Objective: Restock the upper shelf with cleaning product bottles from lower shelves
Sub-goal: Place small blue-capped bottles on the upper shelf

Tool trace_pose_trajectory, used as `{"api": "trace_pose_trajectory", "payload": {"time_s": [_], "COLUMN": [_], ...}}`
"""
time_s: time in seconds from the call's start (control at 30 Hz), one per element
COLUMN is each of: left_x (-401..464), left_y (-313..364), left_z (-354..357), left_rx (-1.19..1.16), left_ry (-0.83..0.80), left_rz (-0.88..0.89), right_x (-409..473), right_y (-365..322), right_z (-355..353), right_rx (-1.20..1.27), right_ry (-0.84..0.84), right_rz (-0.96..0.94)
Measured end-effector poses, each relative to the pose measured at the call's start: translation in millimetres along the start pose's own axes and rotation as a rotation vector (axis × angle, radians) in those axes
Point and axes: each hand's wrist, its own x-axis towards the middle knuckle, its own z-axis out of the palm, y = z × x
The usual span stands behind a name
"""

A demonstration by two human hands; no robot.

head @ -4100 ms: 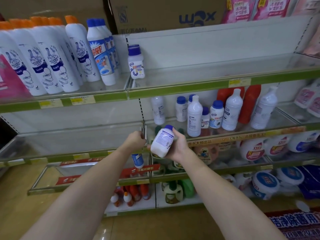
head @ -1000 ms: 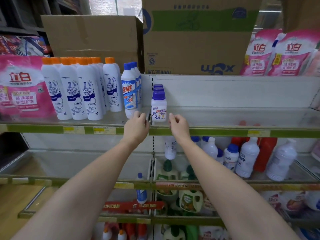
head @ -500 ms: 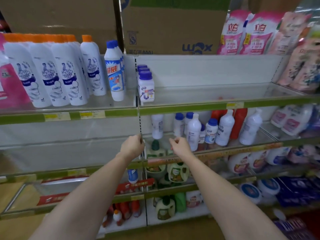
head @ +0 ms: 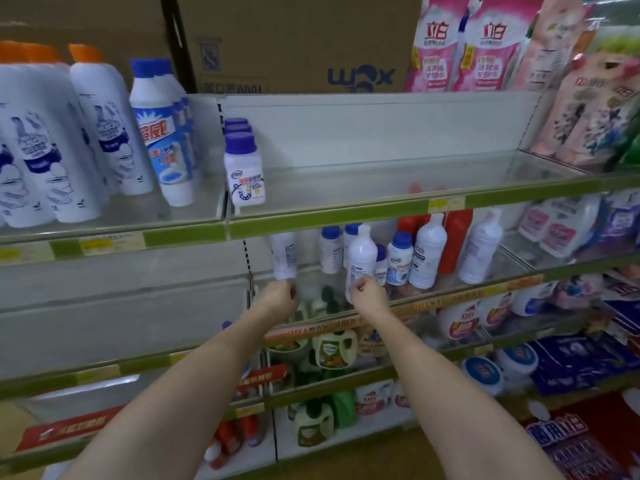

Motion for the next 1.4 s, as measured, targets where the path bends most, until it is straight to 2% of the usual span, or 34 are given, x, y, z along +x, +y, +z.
{"api": "trace_pose_trajectory", "payload": {"time_s": [0.3, 0.5, 0.63, 0.77, 0.93, 1.07, 1.13, 1.3, 1.4], "left_x": [89.8, 126.9, 140.7, 150.6, 163.3, 170.7, 171.9, 171.1, 168.4], "left_y": [73.4, 91.7, 83.0, 78.2, 71.6, 70.0, 70.2, 68.0, 66.2], "left_z": [44.5, 63.7, 64.4, 59.9, 61.3, 62.5, 61.4, 60.8, 62.0], "left_rx": [0.075, 0.054, 0.101, 0.126, 0.121, 0.104, 0.105, 0.081, 0.104], "left_ry": [-0.068, -0.072, -0.058, -0.083, -0.070, -0.093, -0.124, -0.176, -0.210], "left_rz": [0.096, 0.040, 0.015, -0.018, -0.018, -0.038, -0.041, -0.037, -0.025], "right_x": [82.1, 123.9, 145.5, 155.2, 160.8, 167.0, 171.8, 187.8, 187.6], "right_y": [55.3, 69.5, 71.3, 65.0, 54.2, 41.9, 37.0, 35.7, 39.8], "right_z": [-36.4, -41.6, -26.2, -17.1, -13.6, -19.6, -24.5, -25.8, -24.9], "right_rx": [0.124, 0.094, 0.071, 0.062, -0.103, -0.327, -0.378, -0.425, -0.440], "right_ry": [0.037, 0.027, -0.035, -0.010, -0.038, 0.134, 0.187, 0.021, 0.002], "right_rz": [0.185, 0.152, 0.131, 0.128, 0.027, -0.124, -0.136, -0.064, -0.058]}}
